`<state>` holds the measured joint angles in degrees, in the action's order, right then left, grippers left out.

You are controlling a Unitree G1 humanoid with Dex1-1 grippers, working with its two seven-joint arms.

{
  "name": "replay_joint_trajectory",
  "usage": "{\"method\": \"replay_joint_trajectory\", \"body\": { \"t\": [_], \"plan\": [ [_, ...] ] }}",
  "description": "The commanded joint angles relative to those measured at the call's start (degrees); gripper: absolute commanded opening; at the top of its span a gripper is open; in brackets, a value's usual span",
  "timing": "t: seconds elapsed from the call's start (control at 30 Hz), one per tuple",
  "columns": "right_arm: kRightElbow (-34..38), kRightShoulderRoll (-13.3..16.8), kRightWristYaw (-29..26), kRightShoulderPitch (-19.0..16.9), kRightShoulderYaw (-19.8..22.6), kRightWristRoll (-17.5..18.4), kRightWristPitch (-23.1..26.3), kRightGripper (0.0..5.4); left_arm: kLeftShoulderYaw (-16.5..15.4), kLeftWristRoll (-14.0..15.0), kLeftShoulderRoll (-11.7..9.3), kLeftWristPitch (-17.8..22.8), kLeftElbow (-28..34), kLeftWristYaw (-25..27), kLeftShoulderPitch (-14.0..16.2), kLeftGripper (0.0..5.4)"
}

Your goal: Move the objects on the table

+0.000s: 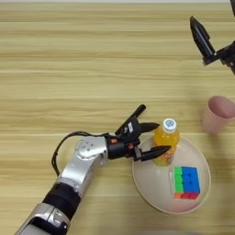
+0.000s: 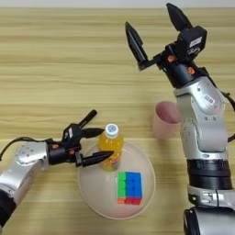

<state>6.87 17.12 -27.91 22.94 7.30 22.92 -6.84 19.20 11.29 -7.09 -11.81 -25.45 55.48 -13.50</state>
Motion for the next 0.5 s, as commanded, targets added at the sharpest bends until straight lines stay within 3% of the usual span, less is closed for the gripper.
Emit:
{"method": "replay_joint_trajectory", "body": {
  "t": [0.03,0.3,0.43,0.5],
  "plan": [
    [0.0,-0.3,-0.1,0.0,0.0,-0.5,-0.5,5.40,-1.1,-0.4,0.3,-1.4,1.1,-0.5,-1.2,3.31],
    [-1.0,0.6,-1.6,-0.4,0.5,0.0,-0.2,5.40,-1.8,-0.2,0.4,-1.6,1.2,-0.5,-1.4,3.31],
    [-1.0,1.3,-5.1,-1.4,0.3,2.1,0.4,5.40,-1.9,-0.1,0.5,-1.5,1.8,-0.5,-1.5,3.31],
    [0.0,2.0,-9.1,-2.7,-0.2,4.9,1.2,5.40,-2.0,0.0,0.5,-1.5,1.8,-0.5,-1.5,3.31]
  ]
}}
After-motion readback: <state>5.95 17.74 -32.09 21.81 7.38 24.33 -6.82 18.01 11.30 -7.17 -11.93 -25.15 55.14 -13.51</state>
